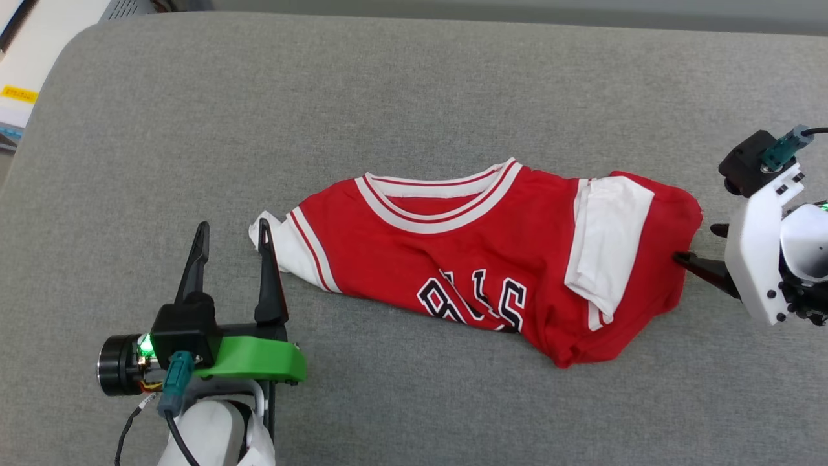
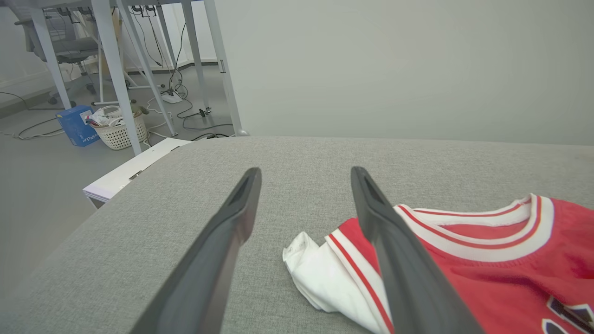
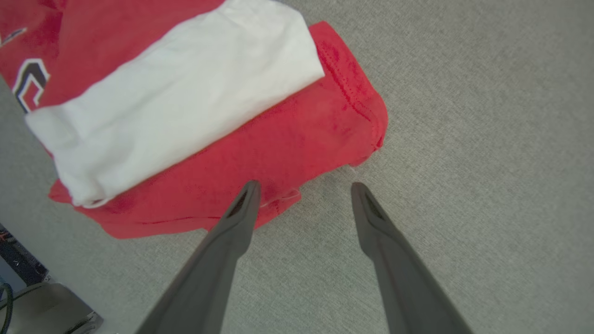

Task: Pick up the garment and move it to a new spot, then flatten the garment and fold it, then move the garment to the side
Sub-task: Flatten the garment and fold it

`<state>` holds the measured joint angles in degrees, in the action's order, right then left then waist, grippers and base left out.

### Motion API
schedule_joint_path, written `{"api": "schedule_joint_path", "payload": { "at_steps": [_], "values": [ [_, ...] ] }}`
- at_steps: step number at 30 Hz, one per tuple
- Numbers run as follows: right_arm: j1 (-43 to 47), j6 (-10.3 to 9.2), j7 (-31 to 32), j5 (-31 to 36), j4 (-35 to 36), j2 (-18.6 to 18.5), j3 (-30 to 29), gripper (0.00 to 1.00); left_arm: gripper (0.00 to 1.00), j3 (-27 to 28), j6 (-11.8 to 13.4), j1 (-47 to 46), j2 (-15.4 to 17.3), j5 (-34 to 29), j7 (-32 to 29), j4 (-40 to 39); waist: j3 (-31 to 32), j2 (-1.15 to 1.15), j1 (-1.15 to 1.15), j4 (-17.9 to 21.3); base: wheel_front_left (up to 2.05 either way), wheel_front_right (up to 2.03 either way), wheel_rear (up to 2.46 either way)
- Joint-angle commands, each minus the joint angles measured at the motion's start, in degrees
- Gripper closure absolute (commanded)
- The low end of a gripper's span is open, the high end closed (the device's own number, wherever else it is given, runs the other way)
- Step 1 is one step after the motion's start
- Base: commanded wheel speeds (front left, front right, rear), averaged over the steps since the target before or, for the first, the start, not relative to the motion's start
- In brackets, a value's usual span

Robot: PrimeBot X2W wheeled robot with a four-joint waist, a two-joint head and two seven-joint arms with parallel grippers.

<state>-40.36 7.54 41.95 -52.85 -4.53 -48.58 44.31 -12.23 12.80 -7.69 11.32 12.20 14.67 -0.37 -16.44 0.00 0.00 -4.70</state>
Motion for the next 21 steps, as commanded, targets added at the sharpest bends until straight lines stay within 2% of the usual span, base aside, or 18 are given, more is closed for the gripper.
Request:
{"api": "schedule_joint_path", "payload": {
  "at_steps": [1,8,13,14,15,21],
  "values": [
    [-1.22,-0.05,0.27,-0.54,-1.39,0.99,0.99,0.00,0.00,0.56,-0.68,-1.45,-0.88,-0.93,0.32,0.09,-2.75,0.00,0.00,-1.52,0.00,0.00,0.00],
    [0.74,-0.05,-1.87,-1.95,-9.59,6.37,7.60,0.00,0.00,2.91,-3.40,-3.11,-3.76,-3.38,0.32,1.43,-5.17,0.00,0.00,-2.25,0.00,0.00,0.00],
    [1.54,-0.05,-5.88,-2.16,-11.49,7.63,12.24,0.00,0.00,4.37,-4.77,-3.03,-4.95,-4.73,0.32,2.36,-4.76,0.00,0.00,-1.81,0.00,0.00,0.00],
    [1.03,-0.05,-7.66,-2.12,-11.31,7.59,12.76,0.80,0.00,4.76,-4.99,-2.85,-5.12,-5.01,0.32,2.56,-4.40,0.00,0.00,-1.52,0.00,0.00,0.00],
    [0.53,-0.05,-9.15,-2.24,-11.24,7.52,12.93,1.00,0.00,5.06,-5.15,-2.69,-5.23,-5.23,0.32,2.70,-4.05,0.00,0.00,-1.26,0.00,0.00,0.00],
    [-3.88,-0.05,-19.09,-3.58,-10.60,5.21,10.24,1.00,0.00,6.57,-6.31,-1.50,-5.82,-6.40,0.32,3.43,-1.07,0.00,0.00,0.60,0.00,0.00,0.00]
  ]
}}
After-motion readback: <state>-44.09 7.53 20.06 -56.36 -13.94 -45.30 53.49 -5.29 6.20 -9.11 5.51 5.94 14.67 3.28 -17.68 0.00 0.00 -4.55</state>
